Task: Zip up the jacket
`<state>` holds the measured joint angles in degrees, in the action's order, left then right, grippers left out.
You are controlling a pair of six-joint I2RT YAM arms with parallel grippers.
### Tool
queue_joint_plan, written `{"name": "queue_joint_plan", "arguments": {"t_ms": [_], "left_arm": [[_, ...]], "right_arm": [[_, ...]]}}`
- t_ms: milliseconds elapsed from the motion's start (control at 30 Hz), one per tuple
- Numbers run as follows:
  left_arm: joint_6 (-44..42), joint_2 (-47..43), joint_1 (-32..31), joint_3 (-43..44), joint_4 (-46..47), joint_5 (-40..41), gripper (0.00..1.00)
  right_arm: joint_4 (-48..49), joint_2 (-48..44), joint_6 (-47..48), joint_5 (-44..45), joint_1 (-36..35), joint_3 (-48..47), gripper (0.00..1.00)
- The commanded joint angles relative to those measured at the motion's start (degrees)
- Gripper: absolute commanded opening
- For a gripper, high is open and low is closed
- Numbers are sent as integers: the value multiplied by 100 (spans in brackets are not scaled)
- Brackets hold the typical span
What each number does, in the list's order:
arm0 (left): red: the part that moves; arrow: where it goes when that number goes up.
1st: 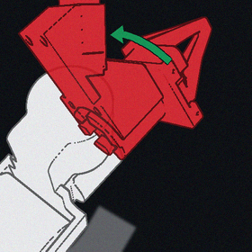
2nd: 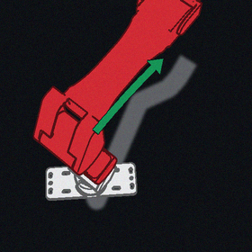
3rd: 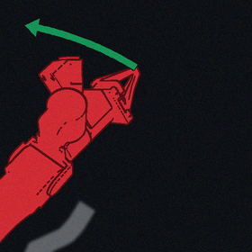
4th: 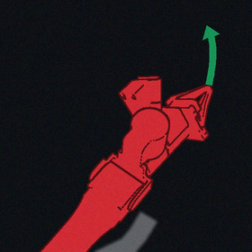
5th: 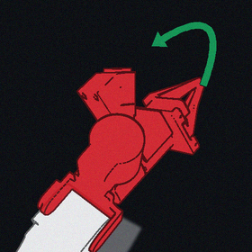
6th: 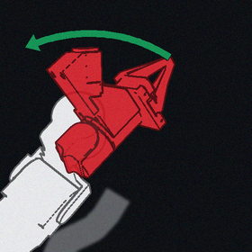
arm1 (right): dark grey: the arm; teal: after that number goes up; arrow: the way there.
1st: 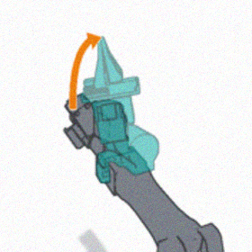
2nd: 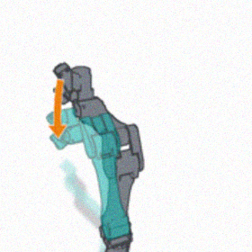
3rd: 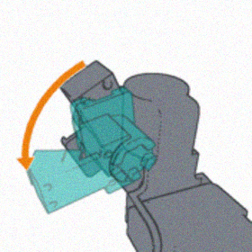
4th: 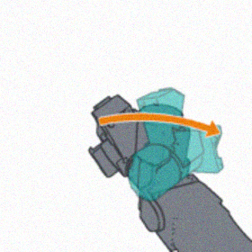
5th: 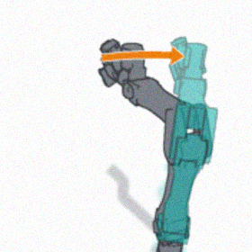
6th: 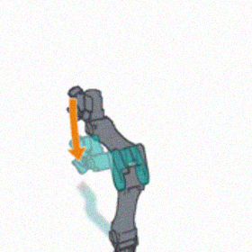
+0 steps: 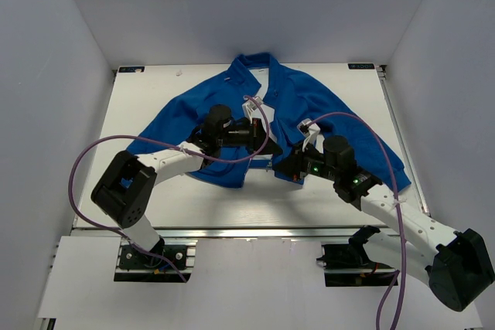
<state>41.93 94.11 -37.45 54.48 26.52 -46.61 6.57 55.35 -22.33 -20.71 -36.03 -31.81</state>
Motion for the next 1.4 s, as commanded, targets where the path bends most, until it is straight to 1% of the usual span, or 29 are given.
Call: {"name": "queue_joint_plan", "arguments": {"t_ms": [0, 133, 233, 267, 300, 333, 367, 467, 600, 667, 767, 800, 833, 900, 1067, 1367], "left_arm": [[-124, -366, 1, 195, 37, 20, 0], [-133, -384, 1, 195, 2, 3, 0], [-185, -384, 1, 230, -24, -137, 0], [-220, -393, 1, 273, -164, -155, 8], [-282, -419, -8, 300, -269, -138, 25], [-430, -437, 1, 318, -401, -68, 74], [-510, -498, -8, 335, -663, -50, 97], [-870, -700, -8, 318, -1270, 292, 98], [-1055, -1279, -8, -120, -1387, 538, 98], [-1064, -1386, 1, -235, -1422, 653, 98], [-1021, -1404, 1, -350, -1247, 592, 93], [-1003, -1386, -8, -350, -1176, 539, 87], [-977, -1334, -8, -315, -1141, 522, 84], [-976, -1307, -25, -298, -1079, 469, 81], [-1135, -1219, -139, -122, -1342, 688, 81], [-1222, -1316, -464, -209, -1326, 776, 82]], "right_arm": [[55, -25, 0, -126, -18, -168, 0], [134, -24, -17, -196, -18, -159, 0], [266, -86, -62, -56, -9, -106, 0], [353, -103, -96, 5, -9, -97, 0], [397, -138, -105, 93, 0, -88, 0], [398, -147, -157, 154, 8, -106, 0], [459, -200, -201, 303, 26, -88, 0], [503, -270, -324, 506, 78, -36, 0], [705, -437, -465, 515, 149, 131, 0], [741, -473, -492, 454, 158, 175, 0], [714, -420, -606, 322, 167, 132, 0], [688, -403, -615, 313, 158, 105, 0], [627, -394, -632, 331, 158, 88, 0], [609, -394, -641, 348, 167, 44, 0], [565, -420, -642, 401, 158, 9, 0], [547, -271, -677, 375, 158, -62, 0]]}}
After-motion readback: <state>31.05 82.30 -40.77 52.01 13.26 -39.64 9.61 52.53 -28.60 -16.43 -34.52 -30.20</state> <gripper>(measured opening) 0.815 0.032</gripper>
